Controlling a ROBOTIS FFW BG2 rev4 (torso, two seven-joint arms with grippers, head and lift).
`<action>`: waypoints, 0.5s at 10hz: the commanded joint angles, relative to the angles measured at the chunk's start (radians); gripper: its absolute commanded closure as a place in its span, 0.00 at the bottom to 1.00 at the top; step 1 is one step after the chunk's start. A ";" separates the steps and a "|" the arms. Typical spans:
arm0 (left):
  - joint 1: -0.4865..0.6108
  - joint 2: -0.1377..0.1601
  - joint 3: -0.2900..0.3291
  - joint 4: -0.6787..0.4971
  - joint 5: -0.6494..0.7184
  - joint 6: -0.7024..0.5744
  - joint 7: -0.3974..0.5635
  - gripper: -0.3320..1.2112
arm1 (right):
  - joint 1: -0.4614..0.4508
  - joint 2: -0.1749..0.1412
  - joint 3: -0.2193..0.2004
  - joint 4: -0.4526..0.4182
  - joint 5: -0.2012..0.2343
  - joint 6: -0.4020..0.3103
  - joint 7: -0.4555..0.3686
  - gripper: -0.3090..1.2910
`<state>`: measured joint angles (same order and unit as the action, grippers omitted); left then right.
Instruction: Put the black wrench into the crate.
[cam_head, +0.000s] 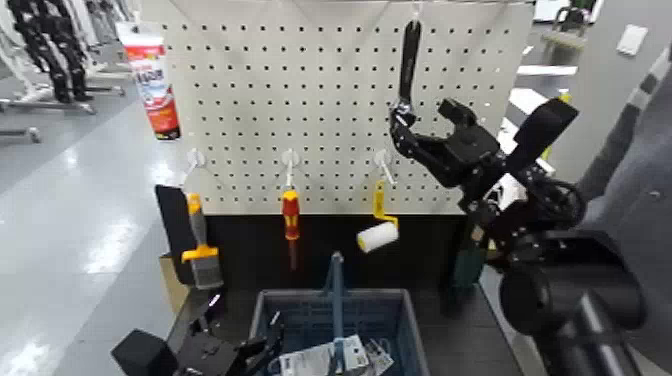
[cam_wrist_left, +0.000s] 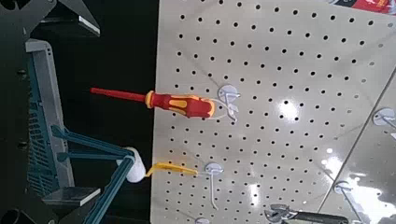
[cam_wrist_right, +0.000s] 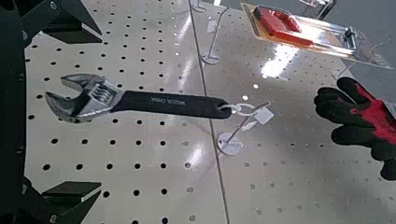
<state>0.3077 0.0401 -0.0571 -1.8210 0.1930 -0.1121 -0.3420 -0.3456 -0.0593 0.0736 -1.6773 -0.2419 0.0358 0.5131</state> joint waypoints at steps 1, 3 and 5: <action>-0.007 0.001 -0.006 0.003 0.000 0.003 0.000 0.29 | -0.044 0.001 0.017 0.037 -0.027 -0.028 0.005 0.31; -0.012 0.003 -0.010 0.003 0.000 0.005 0.000 0.29 | -0.066 0.003 0.032 0.057 -0.040 -0.042 0.010 0.34; -0.015 0.003 -0.012 0.006 0.000 0.005 0.000 0.29 | -0.081 0.003 0.045 0.067 -0.045 -0.053 0.013 0.42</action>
<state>0.2940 0.0429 -0.0683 -1.8150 0.1931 -0.1071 -0.3421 -0.4216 -0.0567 0.1144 -1.6121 -0.2860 -0.0152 0.5258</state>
